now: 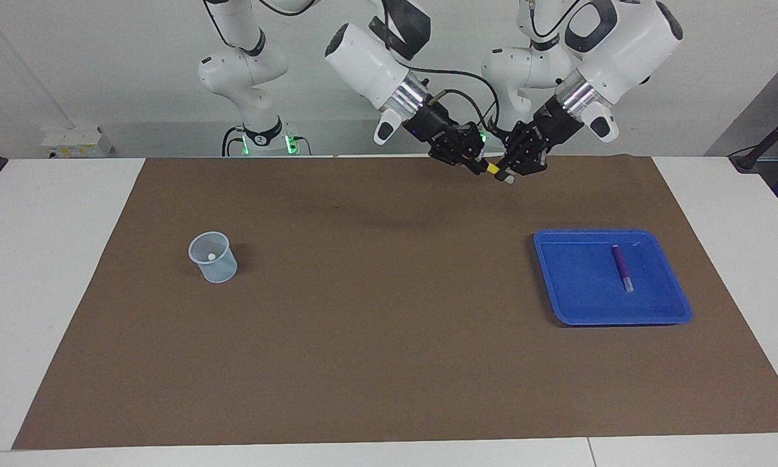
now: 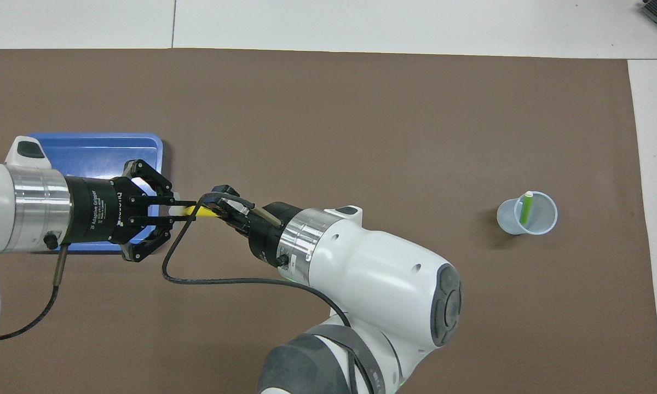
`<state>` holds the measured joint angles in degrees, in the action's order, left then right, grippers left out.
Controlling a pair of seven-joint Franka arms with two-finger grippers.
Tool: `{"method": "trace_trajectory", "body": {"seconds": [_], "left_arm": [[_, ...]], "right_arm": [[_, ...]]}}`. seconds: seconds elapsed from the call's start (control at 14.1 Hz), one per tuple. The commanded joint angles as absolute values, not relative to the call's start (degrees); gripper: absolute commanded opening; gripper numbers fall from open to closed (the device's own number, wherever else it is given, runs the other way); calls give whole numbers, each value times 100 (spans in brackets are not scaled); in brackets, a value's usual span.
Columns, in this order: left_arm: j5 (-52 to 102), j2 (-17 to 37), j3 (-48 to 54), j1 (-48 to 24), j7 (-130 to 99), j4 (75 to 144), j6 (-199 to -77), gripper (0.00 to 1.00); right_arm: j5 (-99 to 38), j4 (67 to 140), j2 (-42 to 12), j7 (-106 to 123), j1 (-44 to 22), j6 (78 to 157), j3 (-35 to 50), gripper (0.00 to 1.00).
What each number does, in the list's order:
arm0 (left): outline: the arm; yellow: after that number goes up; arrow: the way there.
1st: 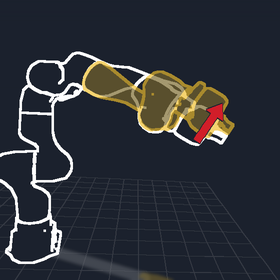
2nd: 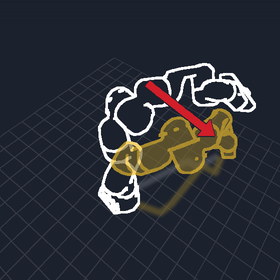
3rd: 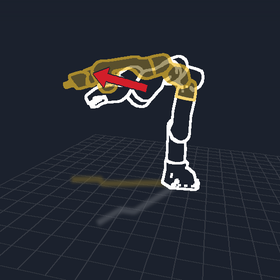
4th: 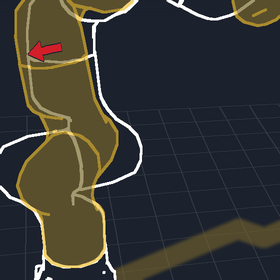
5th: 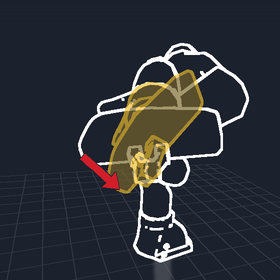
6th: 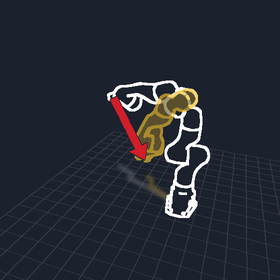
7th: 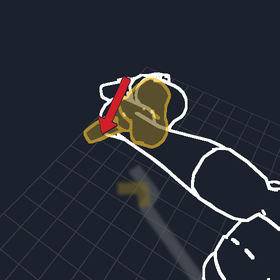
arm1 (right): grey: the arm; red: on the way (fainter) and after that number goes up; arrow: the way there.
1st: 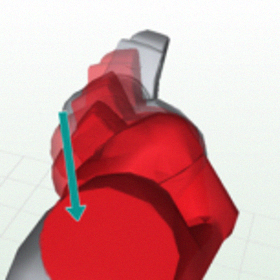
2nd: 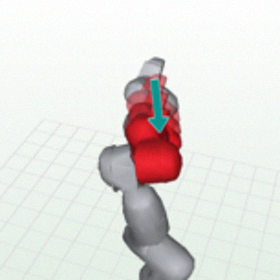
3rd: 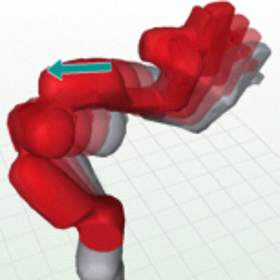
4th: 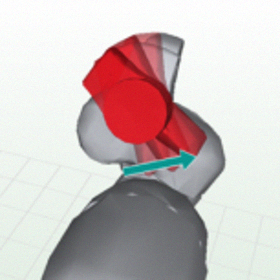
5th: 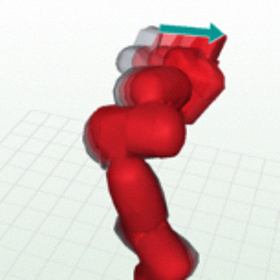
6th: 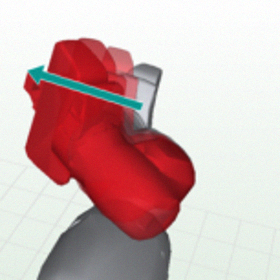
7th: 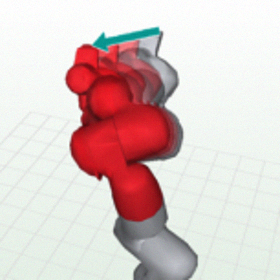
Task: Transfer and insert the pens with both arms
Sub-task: 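Grasp the yellow pen with the right gripper from the left gripper, then carry the yellow pen toward the cup with the right gripper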
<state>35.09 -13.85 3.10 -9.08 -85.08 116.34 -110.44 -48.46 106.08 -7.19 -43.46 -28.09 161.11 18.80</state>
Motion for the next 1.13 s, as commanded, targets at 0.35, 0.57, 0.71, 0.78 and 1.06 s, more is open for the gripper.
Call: {"method": "trace_trajectory", "body": {"seconds": [0.35,0.57,0.71,0.78,1.06], "left_arm": [[3498,-1582,316,-879,-8481,11848,-11144,71],[3507,-1608,308,-765,-8499,11883,-11215,98],[3498,-1608,308,-607,-8368,11883,-11206,99],[3498,-1608,299,-493,-8010,11892,-11163,100],[3411,-1696,290,323,-5632,11909,-10479,98]], "right_arm": [[-4966,10529,-773,-3956,-2725,16198,1916,0],[-4966,10564,-747,-3641,-2672,16041,1907,0],[-4966,10626,-668,-3009,-2410,15376,1907,0],[-4966,10635,-616,-2675,-2278,14928,1899,0],[-4739,10713,-440,-1750,-1584,13406,1872,0]]}}
